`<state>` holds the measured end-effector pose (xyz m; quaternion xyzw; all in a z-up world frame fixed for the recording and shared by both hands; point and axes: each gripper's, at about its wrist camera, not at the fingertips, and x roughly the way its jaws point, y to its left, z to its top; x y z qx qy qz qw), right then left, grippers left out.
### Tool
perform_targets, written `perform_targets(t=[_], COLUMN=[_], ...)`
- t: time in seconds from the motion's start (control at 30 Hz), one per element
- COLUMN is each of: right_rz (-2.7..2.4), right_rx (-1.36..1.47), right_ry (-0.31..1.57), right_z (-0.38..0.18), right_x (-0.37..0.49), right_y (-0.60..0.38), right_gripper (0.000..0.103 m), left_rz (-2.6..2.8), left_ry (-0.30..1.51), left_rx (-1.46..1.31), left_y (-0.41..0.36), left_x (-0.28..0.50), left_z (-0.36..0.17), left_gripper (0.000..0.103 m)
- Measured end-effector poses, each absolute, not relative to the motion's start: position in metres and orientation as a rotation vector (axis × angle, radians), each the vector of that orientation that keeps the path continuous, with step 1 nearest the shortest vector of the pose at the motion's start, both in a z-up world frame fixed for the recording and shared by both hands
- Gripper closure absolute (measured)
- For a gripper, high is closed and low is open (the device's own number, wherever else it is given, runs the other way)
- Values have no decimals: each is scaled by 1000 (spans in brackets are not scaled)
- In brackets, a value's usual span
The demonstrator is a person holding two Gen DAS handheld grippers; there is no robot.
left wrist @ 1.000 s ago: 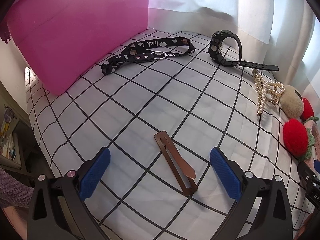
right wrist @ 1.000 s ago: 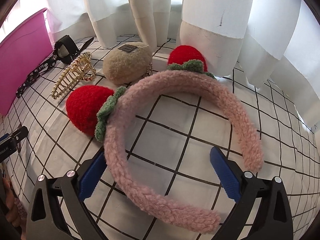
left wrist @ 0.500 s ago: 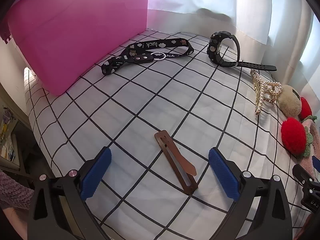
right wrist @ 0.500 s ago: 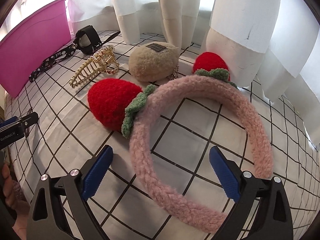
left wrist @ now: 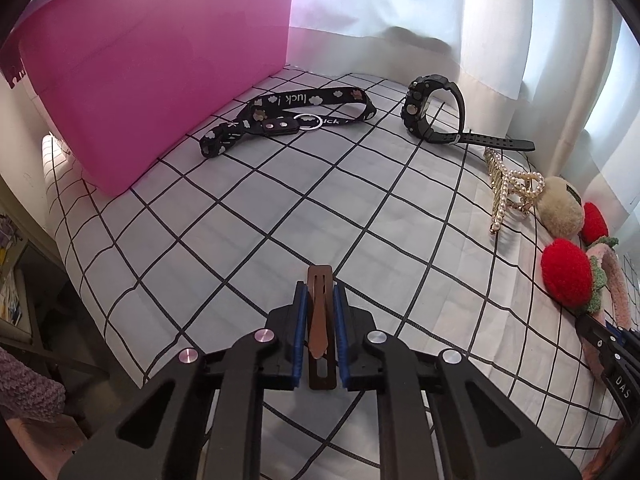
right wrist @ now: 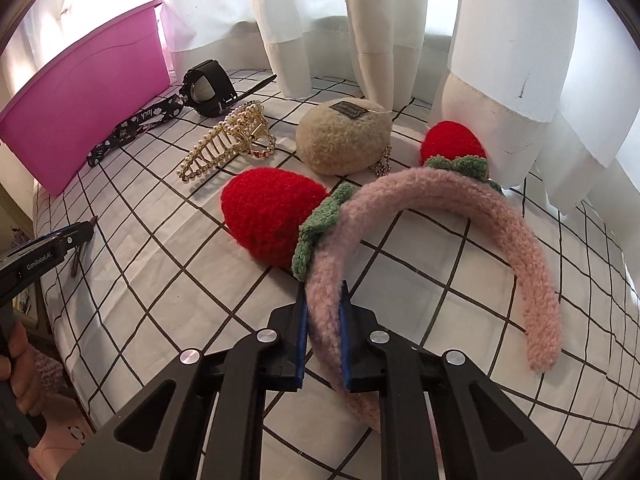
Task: Organize jewelry
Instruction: 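Carry the leather strip with the left tool toward the tub while the right tool lifts the headband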
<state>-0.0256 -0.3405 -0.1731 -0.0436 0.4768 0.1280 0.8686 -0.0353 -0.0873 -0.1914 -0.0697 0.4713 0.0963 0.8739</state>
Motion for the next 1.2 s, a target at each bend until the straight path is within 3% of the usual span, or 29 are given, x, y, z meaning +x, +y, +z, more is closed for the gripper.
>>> perform_targets(t=[0.67,1.2], right_rz=[375,520], right_rx=[90,69], right_ry=[932,845], right_z=[-93,-23], right_x=[-45,-65], right_y=[-357,-339], right_gripper=[91,91], left_rz=[137,136], left_ry=[955,869], left_rx=[-134,-127], left_y=[-96,-103], left_x=[-50,-73], left_z=[-115,-31], left_gripper=[90,90])
